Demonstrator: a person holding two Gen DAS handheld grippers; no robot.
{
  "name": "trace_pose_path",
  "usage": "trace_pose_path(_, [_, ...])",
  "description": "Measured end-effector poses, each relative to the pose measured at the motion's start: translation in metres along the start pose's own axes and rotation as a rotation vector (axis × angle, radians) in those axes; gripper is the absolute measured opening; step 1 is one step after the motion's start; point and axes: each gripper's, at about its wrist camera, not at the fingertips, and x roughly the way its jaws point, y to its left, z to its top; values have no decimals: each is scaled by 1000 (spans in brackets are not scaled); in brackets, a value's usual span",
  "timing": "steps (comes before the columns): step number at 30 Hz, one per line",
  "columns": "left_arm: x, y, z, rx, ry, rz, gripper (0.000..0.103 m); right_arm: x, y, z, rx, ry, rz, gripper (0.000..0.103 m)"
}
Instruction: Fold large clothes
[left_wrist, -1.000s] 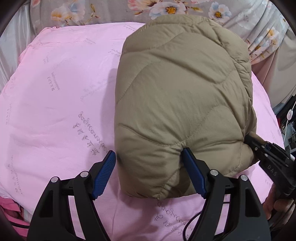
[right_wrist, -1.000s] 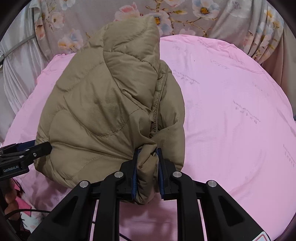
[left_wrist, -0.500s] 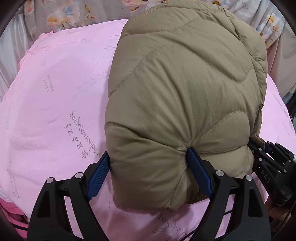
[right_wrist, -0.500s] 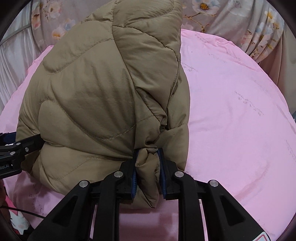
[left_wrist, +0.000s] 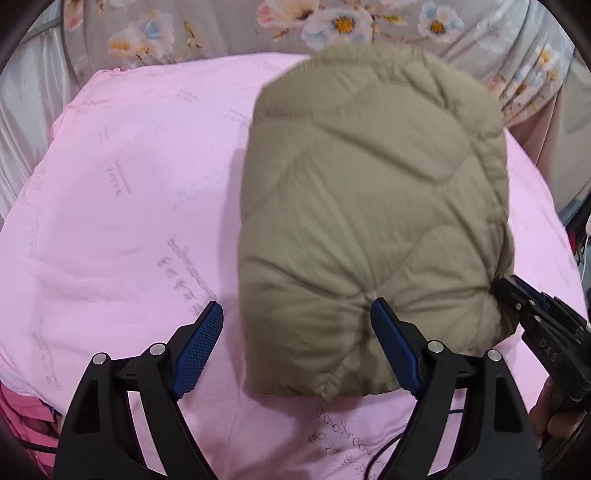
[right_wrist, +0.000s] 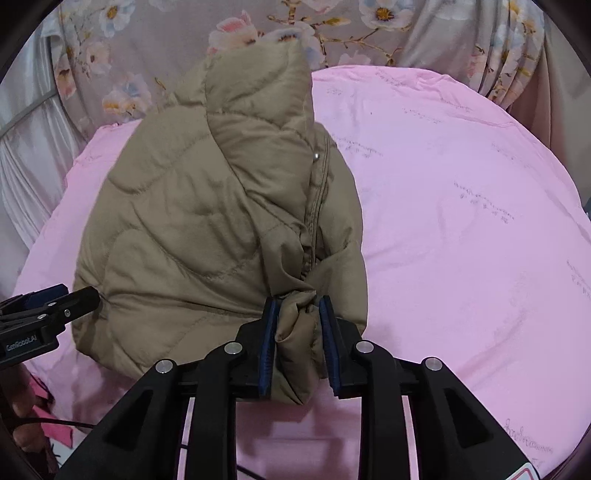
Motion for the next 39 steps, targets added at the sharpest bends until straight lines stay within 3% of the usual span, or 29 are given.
trace_pose_path(2, [-17, 8, 13, -24, -49, -8, 80, -19, 2, 15, -14, -59, -5, 33])
trace_pose_path(4, [-32, 15, 29, -44, -103, -4, 80, -35, 5, 35, -27, -122, 5, 45])
trace_pose_path(10, [-46, 23, 82, -74, -215, 40, 81, -43, 14, 94, -36, -211, 44, 58])
trace_pose_path(16, [-25, 17, 127, -89, -229, 39, 81, 5, 13, 138, 32, -158, 70, 59])
trace_pose_path(20, [-3, 7, 147, -77, -206, 53, 81, 56, 3, 150, 131, -55, 109, 59])
trace_pose_path(21, [4, 5, 151, -74, -197, 56, 81, 66, 3, 149, 145, -35, 109, 55])
trace_pose_path(23, [25, 2, 159, -72, -167, 62, 81, 85, 3, 147, 141, -7, 74, 38])
trace_pose_path(24, [36, 1, 161, -73, -150, 64, 81, 92, 6, 145, 120, -7, 32, 30])
trace_pose_path(26, [56, 0, 164, -79, -112, 75, 81, 102, 11, 138, 79, -14, -62, 24])
trace_pose_path(28, [77, 0, 163, -84, -78, 76, 83, 114, 9, 133, 59, -3, -109, 22])
trace_pose_path(31, [93, -6, 159, -73, -87, 94, 88, 128, -2, 128, 73, 19, -90, 23])
trace_pose_path(39, [119, -12, 152, -78, -79, 100, 90, 154, -17, 125, 101, 45, -39, 26])
